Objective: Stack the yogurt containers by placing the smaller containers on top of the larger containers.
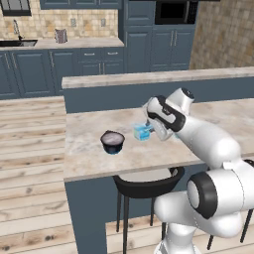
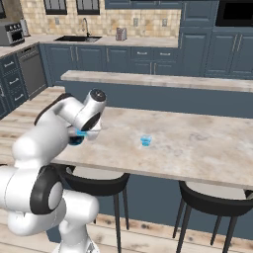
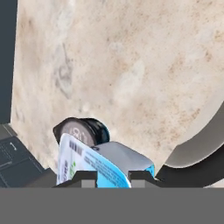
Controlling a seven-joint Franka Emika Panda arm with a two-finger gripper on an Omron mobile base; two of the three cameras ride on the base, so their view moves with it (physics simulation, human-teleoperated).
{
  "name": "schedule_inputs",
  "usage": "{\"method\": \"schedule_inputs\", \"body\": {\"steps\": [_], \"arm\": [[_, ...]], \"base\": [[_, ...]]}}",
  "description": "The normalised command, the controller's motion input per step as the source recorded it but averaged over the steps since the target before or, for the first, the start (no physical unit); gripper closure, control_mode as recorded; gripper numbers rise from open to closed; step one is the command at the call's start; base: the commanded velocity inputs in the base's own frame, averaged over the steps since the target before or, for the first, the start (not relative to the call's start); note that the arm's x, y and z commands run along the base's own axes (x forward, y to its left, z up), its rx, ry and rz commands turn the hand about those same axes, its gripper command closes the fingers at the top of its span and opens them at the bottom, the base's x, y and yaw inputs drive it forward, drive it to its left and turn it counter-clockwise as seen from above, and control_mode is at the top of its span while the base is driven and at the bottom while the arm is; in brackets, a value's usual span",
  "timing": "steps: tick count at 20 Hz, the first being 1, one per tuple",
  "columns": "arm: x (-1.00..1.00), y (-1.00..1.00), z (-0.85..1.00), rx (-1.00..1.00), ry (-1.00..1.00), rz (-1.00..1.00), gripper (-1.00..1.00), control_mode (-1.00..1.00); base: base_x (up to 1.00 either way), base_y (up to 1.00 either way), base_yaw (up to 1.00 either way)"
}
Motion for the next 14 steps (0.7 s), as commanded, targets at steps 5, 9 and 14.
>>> {"method": "schedule_inputs", "body": {"steps": [5, 9, 14], "arm": [[0.0, 0.31, 0.21, 0.0, 0.0, 0.0, 1.0, -1.0], [0.0, 0.35, 0.14, 0.0, 0.0, 0.0, 1.0, -1.0], [0.06, 0.38, 0.04, 0.0, -0.01, 0.0, 1.0, -1.0]], "base": [[0.0, 0.0, 0.0], [0.0, 0.0, 0.0], [0.0, 0.0, 0.0]]}}
